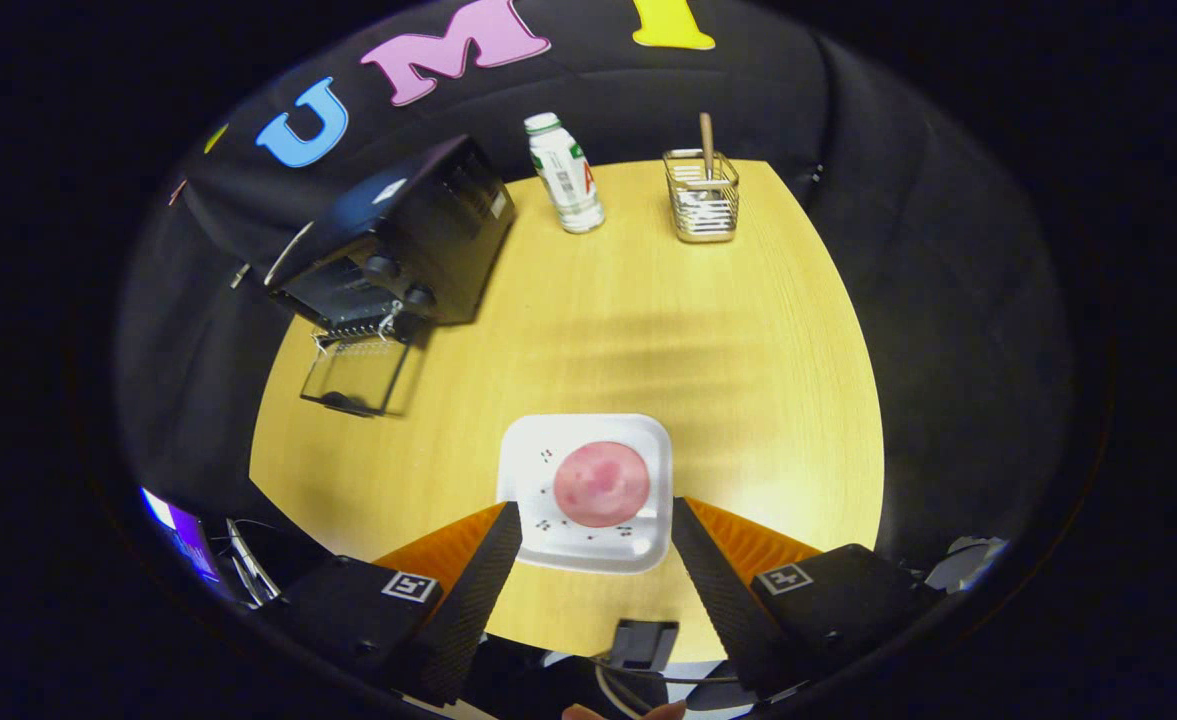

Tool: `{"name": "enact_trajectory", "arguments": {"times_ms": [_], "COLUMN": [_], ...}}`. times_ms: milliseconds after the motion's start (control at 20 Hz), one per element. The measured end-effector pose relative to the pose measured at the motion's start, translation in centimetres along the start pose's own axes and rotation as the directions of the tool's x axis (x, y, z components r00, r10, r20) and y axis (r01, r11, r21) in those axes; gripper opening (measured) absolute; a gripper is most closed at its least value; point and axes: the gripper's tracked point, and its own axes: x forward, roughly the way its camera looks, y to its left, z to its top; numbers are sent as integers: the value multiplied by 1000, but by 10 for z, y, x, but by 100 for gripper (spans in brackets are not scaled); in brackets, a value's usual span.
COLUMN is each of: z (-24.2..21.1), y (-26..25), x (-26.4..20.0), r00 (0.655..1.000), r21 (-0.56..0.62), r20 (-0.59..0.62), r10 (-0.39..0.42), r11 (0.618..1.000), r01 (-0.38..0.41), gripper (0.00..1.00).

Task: Open the toaster oven, put the food inside, and close the toaster oven door.

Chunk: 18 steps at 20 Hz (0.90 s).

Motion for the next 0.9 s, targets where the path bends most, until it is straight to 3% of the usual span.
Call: {"name": "enact_trajectory", "arguments": {"times_ms": [200,350,500,550,750,800,850,900], "z": [-12,-20,-25,-26,-21,-20,-17,-21], "y": [-26,-36,-34,-36,-39,-40,-41,-40], "x": [45,74,89,88,94,94,96,95], "r00": [993,982,978,974,974,974,973,973], "r21": [4,60,21,4,11,33,61,101], "r20": [-112,-185,-208,-225,-222,-226,-229,-231], "r10": [29,29,7,-13,-34,-32,-16,18], "r11": [1000,998,1000,1000,999,999,998,995], "r01": [-29,-18,-3,14,37,40,31,5], "gripper": [98,81,81,54,46,27,25,18]}}
